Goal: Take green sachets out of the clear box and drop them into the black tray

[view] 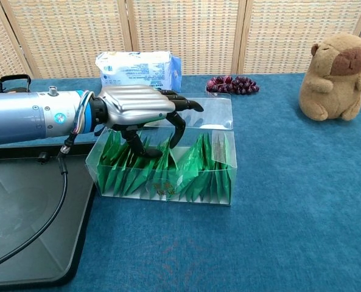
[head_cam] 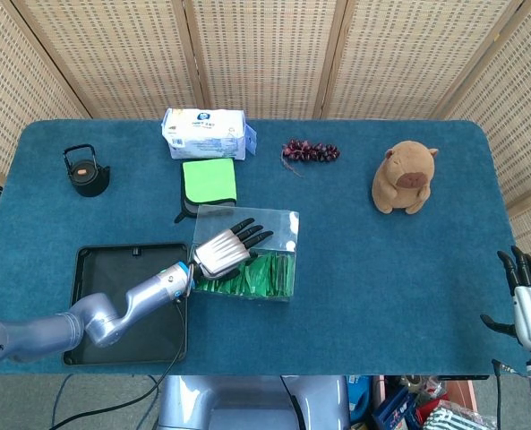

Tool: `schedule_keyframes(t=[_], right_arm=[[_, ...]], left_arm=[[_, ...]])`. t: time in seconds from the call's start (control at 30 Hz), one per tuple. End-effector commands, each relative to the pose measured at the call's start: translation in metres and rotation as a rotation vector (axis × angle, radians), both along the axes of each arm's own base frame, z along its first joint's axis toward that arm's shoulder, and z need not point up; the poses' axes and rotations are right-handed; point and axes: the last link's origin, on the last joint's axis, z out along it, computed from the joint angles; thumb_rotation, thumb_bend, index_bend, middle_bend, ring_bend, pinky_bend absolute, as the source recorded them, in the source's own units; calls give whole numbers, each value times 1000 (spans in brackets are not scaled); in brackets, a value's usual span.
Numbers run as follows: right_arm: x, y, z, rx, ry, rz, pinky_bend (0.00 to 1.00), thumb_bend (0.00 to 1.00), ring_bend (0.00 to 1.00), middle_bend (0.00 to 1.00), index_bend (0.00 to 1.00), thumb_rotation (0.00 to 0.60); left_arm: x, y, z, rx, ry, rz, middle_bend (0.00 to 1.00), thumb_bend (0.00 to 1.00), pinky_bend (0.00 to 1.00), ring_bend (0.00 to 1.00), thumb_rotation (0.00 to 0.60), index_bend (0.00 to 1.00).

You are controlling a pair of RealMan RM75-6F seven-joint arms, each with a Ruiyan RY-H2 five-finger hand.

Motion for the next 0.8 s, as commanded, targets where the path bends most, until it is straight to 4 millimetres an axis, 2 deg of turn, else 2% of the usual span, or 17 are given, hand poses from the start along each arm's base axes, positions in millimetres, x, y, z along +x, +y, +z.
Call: schedule_keyframes(t=[0.03, 0.13, 0.33, 0.8], right_arm=[[0, 0, 0, 0, 0, 0, 0, 0, 0, 0, 0, 600], [0, 0, 0, 0, 0, -1, 0, 0, 0, 0, 0, 600], [0, 0, 0, 0, 0, -1, 0, 0, 0, 0, 0, 600], [1, 1, 1, -3, -3, 4, 0, 0, 0, 0, 0, 600]], left_arm=[[0, 0, -1, 0, 0, 0, 0, 417, 0, 0, 600, 493], [0, 0, -2, -2, 0, 2, 0, 467, 0, 0, 600, 542], [0, 2, -2, 5, -5, 3, 0, 492, 0, 0, 600, 640], [8, 3, 7, 21, -57, 2, 0, 492, 0, 0, 600, 672]])
